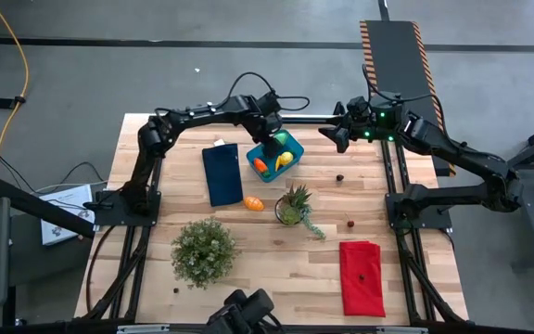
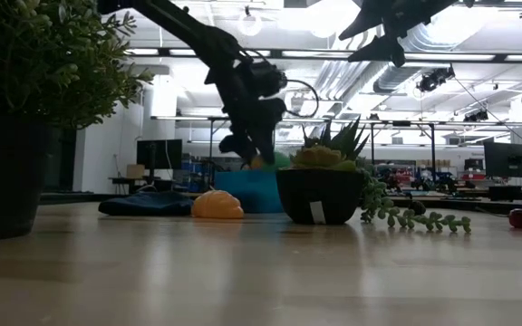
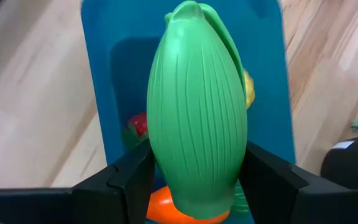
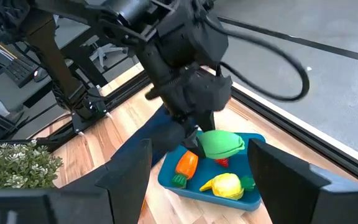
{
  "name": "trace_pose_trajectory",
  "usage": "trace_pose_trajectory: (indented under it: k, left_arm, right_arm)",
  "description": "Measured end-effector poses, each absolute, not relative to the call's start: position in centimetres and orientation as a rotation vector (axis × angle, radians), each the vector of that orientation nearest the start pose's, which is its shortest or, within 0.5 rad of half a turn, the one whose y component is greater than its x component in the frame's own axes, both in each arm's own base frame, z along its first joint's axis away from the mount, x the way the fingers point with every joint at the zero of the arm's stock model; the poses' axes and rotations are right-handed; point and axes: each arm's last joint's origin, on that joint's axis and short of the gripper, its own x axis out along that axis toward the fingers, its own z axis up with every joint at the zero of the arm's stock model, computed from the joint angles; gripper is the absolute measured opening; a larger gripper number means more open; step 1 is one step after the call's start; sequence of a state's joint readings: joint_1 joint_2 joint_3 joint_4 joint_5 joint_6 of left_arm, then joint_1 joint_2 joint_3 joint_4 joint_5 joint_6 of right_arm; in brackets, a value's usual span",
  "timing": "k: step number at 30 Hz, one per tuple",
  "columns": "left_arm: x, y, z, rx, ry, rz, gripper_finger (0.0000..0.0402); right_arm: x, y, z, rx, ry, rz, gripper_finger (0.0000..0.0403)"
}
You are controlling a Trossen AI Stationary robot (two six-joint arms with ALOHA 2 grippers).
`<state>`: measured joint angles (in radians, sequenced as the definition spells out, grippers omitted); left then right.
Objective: Pick and placing Produce into tupperware
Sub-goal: Put the green corn into the blue bin
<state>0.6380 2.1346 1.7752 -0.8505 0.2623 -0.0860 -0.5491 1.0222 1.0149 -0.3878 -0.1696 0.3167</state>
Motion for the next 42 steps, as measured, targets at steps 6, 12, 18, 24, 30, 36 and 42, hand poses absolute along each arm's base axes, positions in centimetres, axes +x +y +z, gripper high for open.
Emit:
trace_pose_trajectory:
  k: [6,12,18,24,30,36,42]
  left_arm:
    - [37.1,25.1,19.3,-0.601,1.126,0.354,0.0198]
    - [37.7,24.6,18.5,-0.584,1.158,0.356,0.0198]
    - [37.5,24.8,18.4,-0.557,1.168,0.396,0.0198]
    - [37.4,24.8,18.4,-0.545,1.180,0.418,0.0198]
    - [37.5,24.8,18.4,-0.547,1.180,0.421,0.0198]
    - [37.4,24.8,18.4,-0.532,1.184,0.435,0.0198]
    - [37.4,24.8,18.4,-0.529,1.184,0.434,0.0226]
  right_arm:
    - [18.7,-10.9,35.0,0.448,0.314,-0.432,0.0256]
    - [18.7,-10.9,34.9,0.449,0.317,-0.432,0.0256]
    - [18.7,-10.9,34.9,0.452,0.326,-0.433,0.0256]
    - [18.7,-10.9,34.9,0.451,0.326,-0.433,0.0256]
    - [18.7,-10.9,34.9,0.451,0.326,-0.433,0.0256]
    - [18.7,-10.9,34.9,0.451,0.326,-0.433,0.0256]
    - [18.7,-10.9,34.9,0.451,0.326,-0.432,0.0256]
